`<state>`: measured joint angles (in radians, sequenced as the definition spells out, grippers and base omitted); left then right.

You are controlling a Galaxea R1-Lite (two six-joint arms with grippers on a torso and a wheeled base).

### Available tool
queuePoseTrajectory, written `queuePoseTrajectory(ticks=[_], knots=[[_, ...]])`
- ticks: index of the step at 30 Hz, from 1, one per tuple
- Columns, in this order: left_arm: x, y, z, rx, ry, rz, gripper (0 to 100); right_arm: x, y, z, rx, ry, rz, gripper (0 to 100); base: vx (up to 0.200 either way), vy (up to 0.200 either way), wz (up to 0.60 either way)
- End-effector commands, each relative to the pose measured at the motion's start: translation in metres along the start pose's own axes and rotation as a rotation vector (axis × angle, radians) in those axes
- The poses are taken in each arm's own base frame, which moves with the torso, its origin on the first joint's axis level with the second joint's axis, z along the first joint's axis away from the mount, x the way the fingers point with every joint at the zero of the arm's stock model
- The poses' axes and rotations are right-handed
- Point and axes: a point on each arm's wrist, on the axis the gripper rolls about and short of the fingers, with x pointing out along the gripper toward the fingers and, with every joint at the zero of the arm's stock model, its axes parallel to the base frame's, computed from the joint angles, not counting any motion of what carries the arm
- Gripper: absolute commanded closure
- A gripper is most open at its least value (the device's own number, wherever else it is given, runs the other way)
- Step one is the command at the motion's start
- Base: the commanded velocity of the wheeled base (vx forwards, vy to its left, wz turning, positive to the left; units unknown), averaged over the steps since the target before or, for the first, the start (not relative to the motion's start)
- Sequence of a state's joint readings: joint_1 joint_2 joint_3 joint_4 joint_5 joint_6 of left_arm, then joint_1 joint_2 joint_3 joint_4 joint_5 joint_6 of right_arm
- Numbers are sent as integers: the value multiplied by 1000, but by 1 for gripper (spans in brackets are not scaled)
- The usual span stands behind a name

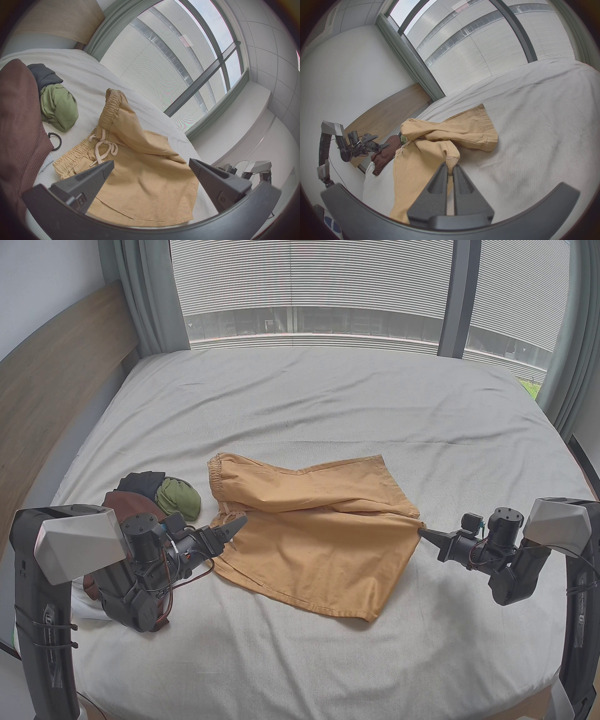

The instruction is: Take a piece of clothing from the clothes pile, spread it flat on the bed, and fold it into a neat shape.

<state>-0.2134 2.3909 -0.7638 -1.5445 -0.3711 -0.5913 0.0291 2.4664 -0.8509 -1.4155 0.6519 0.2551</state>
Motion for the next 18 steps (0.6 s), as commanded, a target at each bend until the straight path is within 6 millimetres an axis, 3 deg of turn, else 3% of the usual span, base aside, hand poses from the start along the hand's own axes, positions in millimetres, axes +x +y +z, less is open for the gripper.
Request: queuePoseTrajectory(ticks=[1, 9, 15, 16, 18], knots=[[0, 1, -1, -2, 3, 2, 0, 12, -12, -7, 0, -6, -5, 100, 0, 0, 0], [1, 4, -5, -3, 12, 8, 0, 23, -26, -24, 9, 2, -13, 100, 0, 0, 0], [1, 4, -5, -3, 12, 8, 0, 24, -26, -18, 0, -11, -11, 100, 0, 0, 0], [1, 4, -5, -4, 13, 9, 0, 24, -25, -17, 0, -14, -11, 0, 0, 0, 0], [1, 4, -5, -4, 13, 9, 0, 22, -25, -18, 3, -11, -13, 0, 0, 0, 0]])
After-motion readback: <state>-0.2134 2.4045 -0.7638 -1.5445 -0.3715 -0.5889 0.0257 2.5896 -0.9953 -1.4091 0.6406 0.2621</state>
